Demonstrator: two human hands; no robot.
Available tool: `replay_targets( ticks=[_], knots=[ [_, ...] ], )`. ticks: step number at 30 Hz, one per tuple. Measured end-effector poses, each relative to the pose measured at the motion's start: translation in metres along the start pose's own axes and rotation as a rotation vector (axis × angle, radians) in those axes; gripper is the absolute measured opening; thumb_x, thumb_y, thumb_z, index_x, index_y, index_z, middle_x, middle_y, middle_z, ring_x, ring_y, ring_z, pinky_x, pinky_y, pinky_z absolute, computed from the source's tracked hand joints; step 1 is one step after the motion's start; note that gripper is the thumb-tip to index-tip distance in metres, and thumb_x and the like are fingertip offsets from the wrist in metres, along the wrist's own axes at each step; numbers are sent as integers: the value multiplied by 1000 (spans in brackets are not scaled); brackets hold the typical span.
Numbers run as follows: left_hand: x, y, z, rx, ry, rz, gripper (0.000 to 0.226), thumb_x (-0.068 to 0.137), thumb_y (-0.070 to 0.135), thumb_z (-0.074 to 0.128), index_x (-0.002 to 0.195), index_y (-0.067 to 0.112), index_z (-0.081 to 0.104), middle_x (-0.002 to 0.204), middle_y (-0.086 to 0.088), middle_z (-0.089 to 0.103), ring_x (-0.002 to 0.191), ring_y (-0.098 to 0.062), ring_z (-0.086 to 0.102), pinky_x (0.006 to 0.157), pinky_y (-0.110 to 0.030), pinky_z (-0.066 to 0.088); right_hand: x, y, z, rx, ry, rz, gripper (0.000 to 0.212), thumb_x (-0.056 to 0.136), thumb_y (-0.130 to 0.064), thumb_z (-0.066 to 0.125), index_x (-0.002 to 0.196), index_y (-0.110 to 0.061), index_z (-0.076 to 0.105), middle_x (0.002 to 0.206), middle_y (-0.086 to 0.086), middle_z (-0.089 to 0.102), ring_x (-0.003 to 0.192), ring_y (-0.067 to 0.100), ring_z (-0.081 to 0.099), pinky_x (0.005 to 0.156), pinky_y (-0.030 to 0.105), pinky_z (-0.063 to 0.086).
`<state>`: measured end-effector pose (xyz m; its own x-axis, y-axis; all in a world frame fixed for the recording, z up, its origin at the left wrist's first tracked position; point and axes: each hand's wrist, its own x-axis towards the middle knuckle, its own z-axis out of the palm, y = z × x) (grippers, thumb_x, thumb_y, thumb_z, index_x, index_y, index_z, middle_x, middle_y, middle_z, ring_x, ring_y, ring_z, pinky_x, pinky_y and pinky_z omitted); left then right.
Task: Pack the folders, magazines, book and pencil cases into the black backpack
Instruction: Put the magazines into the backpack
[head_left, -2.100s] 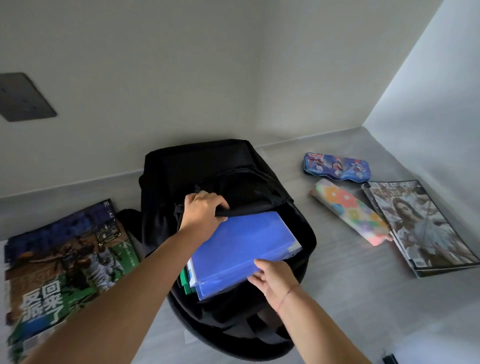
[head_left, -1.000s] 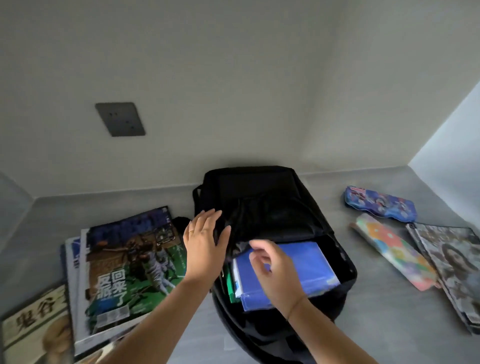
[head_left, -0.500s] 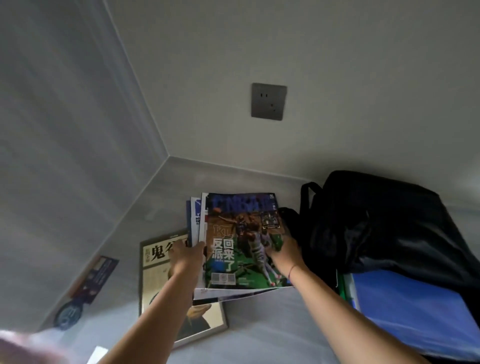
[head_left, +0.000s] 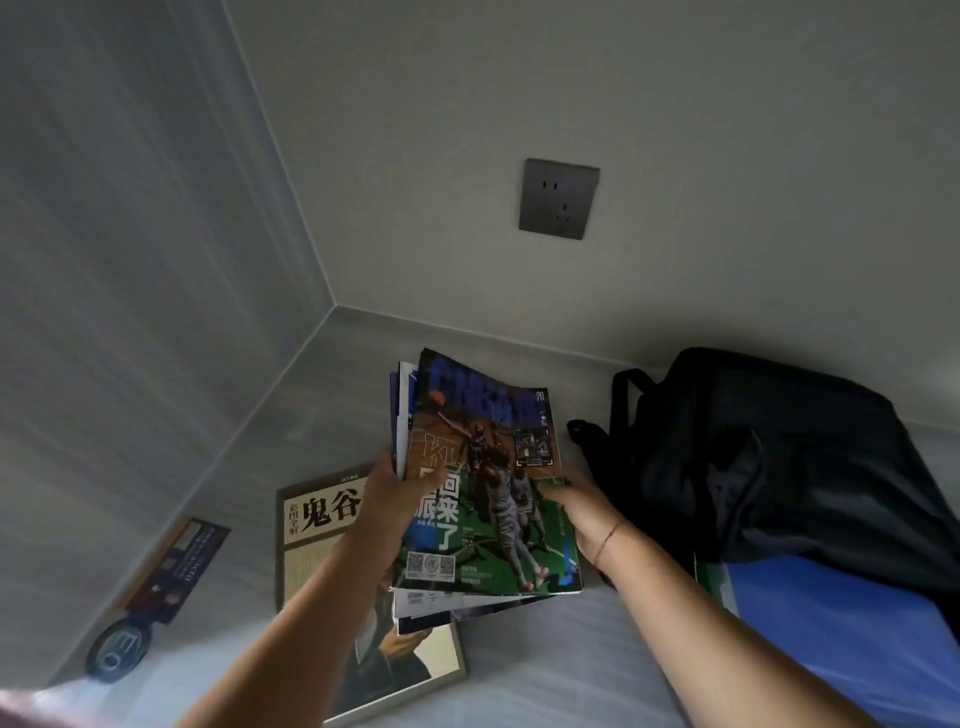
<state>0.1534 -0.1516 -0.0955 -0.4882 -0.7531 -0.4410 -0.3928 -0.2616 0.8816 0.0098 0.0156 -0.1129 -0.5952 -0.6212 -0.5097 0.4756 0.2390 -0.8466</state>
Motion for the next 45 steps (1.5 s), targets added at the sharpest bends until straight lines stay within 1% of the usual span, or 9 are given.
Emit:
replay_targets(
  ticks=[4,6,10,16,21,24,35,39,45],
  knots=[
    [-20,11,-5,-62,-87,134,37,70,8,79,98,26,61,86,6,75,76,-4,70,65,-17,47,-8,-15,-15,78,-87,-17,32,86,-20,59,113,-4,64,112,19,67,101,30,64,85,37,52],
    [-27,20,-4,-43,-127,158,35,69,10,80,94,26,61,81,11,75,73,-3,70,60,-14,49,-13,-25,-20,201,-136,-62,36,87,-16,55,122,-5,59,120,20,63,112,34,59,101,47,44],
    [-33,42,-1,4,-230,182,37,62,16,84,93,22,64,83,6,76,75,-11,73,60,-20,54,-35,-50,-36,221,-83,-255,36,71,-1,62,107,-8,63,95,5,74,91,23,67,101,49,41],
    [-38,61,30,-33,-175,333,31,61,12,85,72,39,75,67,16,73,64,3,68,55,-7,48,-75,-65,-58,125,-3,-538,40,66,-4,69,104,-11,63,95,-6,74,92,10,68,82,19,52],
    [-38,45,36,-49,-200,285,32,65,10,82,72,41,74,72,15,74,69,0,69,61,-12,51,-76,-47,-59,121,45,-527,44,68,-1,69,110,-3,59,101,6,70,97,21,65,92,34,49],
    [-35,43,38,-37,-240,260,33,66,11,81,77,41,73,80,10,76,78,-5,71,75,-25,52,-73,-40,-65,101,41,-512,47,66,-6,71,111,-4,60,102,2,71,99,19,66,88,29,52],
    [-30,28,46,8,-246,212,36,62,13,84,78,42,71,82,14,75,80,0,69,78,-25,47,-60,-15,-72,-135,78,-336,27,80,-2,69,99,-21,67,91,-10,74,86,3,70,83,19,55],
    [-31,30,53,58,-183,228,25,65,15,82,82,30,72,77,11,75,78,-5,69,76,-27,51,-59,-16,-61,-217,196,-377,20,83,-3,67,103,-7,67,88,-8,68,83,8,64,74,7,50],
    [-45,76,47,69,-96,231,25,65,58,70,71,35,71,67,3,75,66,-22,72,62,-30,52,-95,-63,-61,-215,113,-508,24,85,-32,65,108,-29,61,99,-23,70,100,-7,62,81,3,43]
  ],
)
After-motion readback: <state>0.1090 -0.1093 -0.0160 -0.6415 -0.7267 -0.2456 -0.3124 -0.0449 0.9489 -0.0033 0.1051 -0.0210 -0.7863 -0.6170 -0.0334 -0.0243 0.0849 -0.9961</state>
